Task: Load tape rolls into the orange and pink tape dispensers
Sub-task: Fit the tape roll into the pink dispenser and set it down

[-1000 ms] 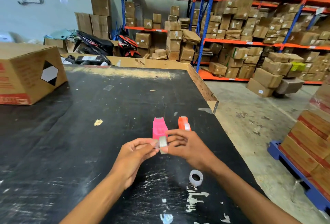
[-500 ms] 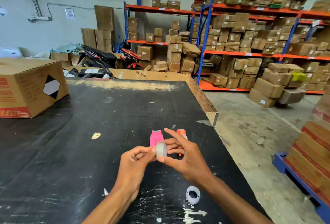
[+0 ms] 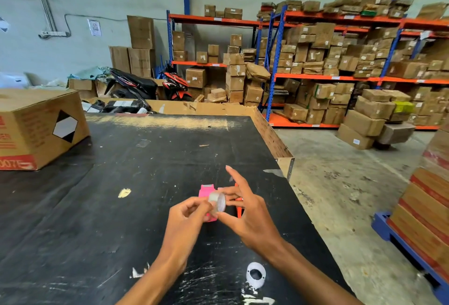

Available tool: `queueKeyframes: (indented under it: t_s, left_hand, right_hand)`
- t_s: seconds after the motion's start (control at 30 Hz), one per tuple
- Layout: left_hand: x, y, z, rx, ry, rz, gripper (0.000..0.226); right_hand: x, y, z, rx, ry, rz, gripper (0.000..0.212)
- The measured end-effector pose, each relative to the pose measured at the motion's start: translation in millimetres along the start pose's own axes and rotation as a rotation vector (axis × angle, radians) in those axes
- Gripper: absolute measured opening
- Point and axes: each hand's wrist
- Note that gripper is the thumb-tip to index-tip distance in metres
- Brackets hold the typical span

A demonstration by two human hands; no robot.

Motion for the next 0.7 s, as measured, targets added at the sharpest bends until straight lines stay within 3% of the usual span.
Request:
queueKeyframes:
  t_s: [0.1,0.2,0.37,0.53,0.7]
  left_hand:
    - [-5,1,-2,-0.225,-0.131,0.043,0.001]
    - [-9,1,-1,-0.31,-0.164,0.07,0.01]
    - [-16,3,6,-0.272,-0.101,0.063,0.017]
    - [-33,9,8,-0.167,0.048,0.064,0.024]
    - [-46,9,9,-0.043,0.095,0.035,0.031]
  right_hand:
    - [-4,0,-4,0.111,0.041,0.048,0.094]
    - [-7,-1,-9,0.121,0.039,0.064,0.092]
    - [-14,-3,-16,0.065,0.0,0.106,0.08]
    - [-33,-7,-19,-0.102,-0.162,0.081,0.045]
    - [-56,-18,-13,0.01,-0.193,0.036,0.042]
Point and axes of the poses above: each hand's wrist, its own x-axis away from the middle knuckle, its own y-axis out of the back of the hand, z = x × y, and after that the axes turned 11 degrees about -y, right-handed
